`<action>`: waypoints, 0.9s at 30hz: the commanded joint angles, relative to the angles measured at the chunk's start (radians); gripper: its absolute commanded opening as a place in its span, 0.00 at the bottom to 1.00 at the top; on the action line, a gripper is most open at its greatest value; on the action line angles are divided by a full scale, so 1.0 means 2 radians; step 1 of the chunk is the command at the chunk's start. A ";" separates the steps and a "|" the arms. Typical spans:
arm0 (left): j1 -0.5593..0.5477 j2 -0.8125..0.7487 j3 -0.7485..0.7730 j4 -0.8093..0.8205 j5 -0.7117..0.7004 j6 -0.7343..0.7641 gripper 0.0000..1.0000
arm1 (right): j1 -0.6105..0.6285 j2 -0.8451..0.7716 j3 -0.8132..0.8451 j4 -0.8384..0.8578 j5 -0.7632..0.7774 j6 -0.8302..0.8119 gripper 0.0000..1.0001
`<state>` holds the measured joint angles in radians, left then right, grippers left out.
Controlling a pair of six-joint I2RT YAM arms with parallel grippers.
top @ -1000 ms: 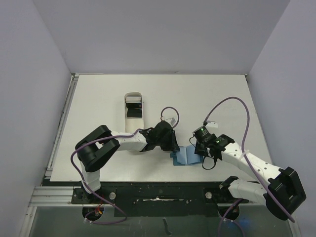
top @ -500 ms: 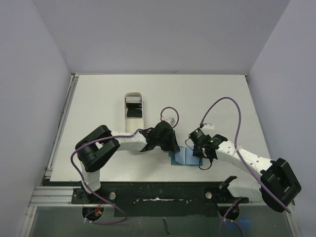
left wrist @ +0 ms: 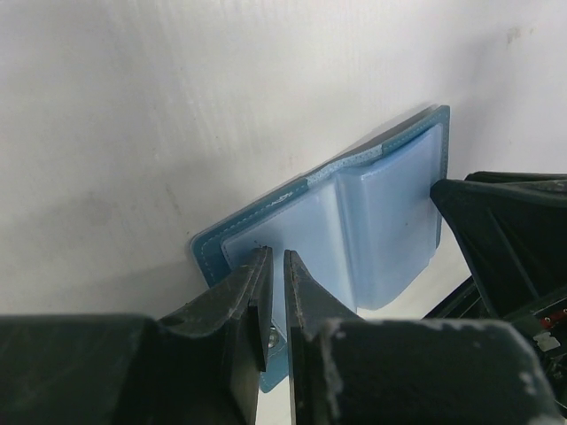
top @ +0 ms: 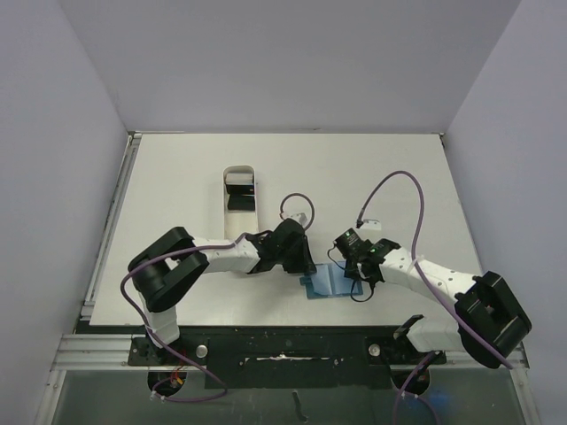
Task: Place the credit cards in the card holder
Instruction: Open the card holder at the center of the board.
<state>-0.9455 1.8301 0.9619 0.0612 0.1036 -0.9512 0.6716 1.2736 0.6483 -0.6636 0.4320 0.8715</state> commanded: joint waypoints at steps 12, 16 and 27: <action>0.001 -0.036 -0.008 0.016 -0.009 -0.018 0.11 | 0.008 0.014 0.011 0.064 0.007 -0.022 0.32; 0.001 -0.036 -0.005 0.016 -0.008 -0.018 0.11 | 0.016 -0.007 0.032 0.029 0.006 -0.018 0.34; 0.001 -0.035 0.000 0.005 -0.010 -0.019 0.12 | 0.073 -0.053 0.114 -0.047 0.016 0.004 0.37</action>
<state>-0.9455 1.8084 0.9421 0.0479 0.0830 -0.9855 0.7601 1.2255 0.8017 -0.7261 0.4389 0.8513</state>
